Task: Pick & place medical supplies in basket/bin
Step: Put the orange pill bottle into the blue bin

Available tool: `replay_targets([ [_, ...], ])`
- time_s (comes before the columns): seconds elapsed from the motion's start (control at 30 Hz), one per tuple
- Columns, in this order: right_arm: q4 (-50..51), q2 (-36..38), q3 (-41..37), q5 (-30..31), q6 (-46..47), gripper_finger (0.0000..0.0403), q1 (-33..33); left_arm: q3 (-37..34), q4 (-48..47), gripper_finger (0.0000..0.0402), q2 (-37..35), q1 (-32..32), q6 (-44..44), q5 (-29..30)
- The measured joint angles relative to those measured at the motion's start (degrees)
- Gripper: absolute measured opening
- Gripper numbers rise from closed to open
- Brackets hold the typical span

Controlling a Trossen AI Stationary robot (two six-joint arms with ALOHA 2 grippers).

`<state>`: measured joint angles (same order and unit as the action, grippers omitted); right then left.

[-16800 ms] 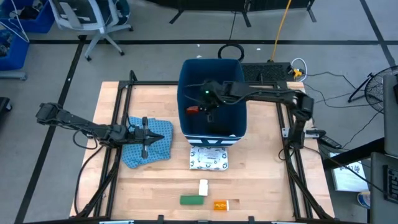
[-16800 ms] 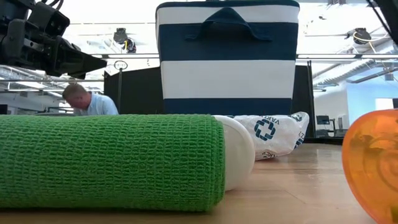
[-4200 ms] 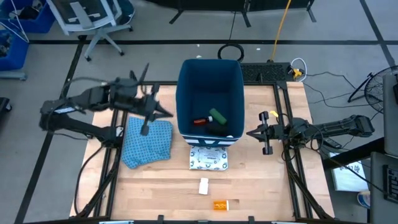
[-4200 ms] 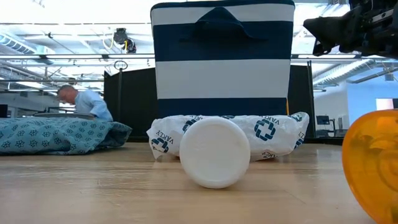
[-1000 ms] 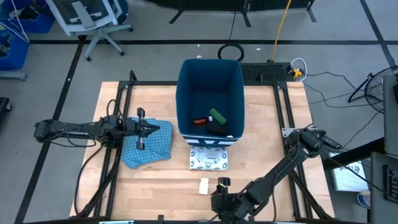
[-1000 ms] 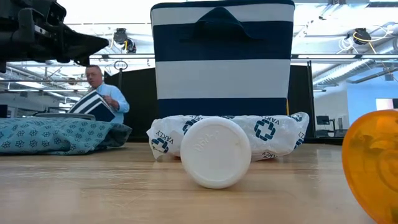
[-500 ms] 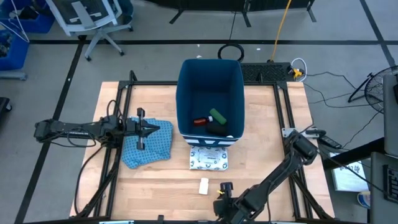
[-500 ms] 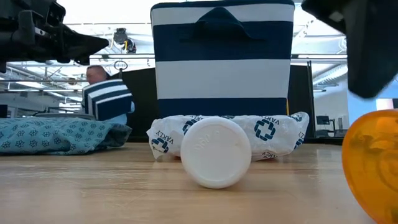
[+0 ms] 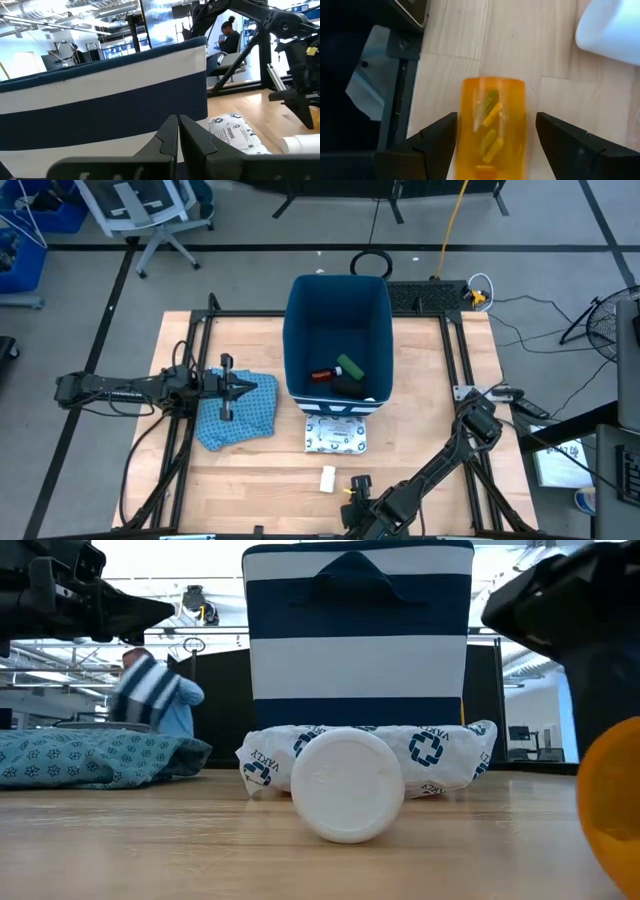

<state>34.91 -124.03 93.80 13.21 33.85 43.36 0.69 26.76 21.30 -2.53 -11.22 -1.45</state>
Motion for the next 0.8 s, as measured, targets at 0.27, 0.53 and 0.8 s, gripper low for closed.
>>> replay_targets([
  [0.27, 0.27, 0.0, 0.0, -0.28, 0.65, 0.0209, -0.52, 0.0, 0.02, 0.0021, 0.02, 0.0, -0.04, 0.02],
  [0.53, -0.01, 0.25, 0.02, -3.0, -0.51, 0.0158, -1.67, 0.0, 0.02, 0.0021, 0.02, 0.01, -0.04, 0.02],
  [0.8, 1.11, 6.33, 0.0, -2.94, -5.09, 0.018, -2.6, 0.0, 0.07, 0.0021, 0.02, 0.0, 0.03, 0.01],
])
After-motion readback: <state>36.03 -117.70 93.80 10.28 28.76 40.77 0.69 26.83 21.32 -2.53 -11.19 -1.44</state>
